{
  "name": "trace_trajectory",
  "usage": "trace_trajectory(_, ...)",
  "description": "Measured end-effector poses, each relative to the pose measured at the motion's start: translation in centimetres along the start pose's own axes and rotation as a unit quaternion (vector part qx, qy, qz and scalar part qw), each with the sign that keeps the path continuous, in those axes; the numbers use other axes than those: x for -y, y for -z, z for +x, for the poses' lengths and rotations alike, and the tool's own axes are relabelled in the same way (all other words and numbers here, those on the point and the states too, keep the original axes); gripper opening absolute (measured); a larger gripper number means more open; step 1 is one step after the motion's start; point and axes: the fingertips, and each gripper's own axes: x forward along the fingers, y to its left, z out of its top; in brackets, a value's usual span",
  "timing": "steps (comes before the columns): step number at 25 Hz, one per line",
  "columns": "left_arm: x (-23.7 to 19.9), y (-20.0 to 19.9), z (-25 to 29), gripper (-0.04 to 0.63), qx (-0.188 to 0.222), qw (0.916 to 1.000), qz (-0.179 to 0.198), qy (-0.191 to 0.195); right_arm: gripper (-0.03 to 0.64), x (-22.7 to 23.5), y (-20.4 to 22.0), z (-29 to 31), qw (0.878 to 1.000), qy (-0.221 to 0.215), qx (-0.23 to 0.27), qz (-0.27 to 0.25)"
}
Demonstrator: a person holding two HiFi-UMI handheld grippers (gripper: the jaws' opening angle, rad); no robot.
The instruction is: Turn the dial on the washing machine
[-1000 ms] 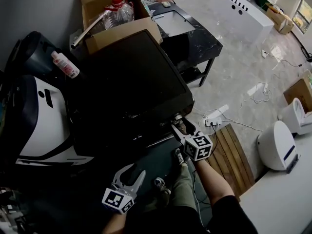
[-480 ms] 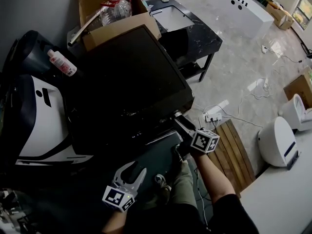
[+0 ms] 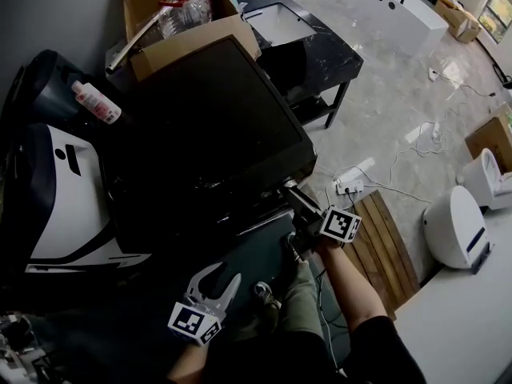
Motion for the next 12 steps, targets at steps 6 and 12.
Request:
trace_trajectory(6,0.0,0.0,0.0,0.143,-0.001,1.0000,-0.001,0.000,0.368,0.7,0.5,-0.8,0.994,0.073,-0.008,-0.079)
trace_trajectory(12,0.4,0.3,-0.1,0.143,-0.002,1.0000,-0.001,0.003,0.368,-0.4,0.8,-1.7,0.933,0.147,-0.045,-0.325)
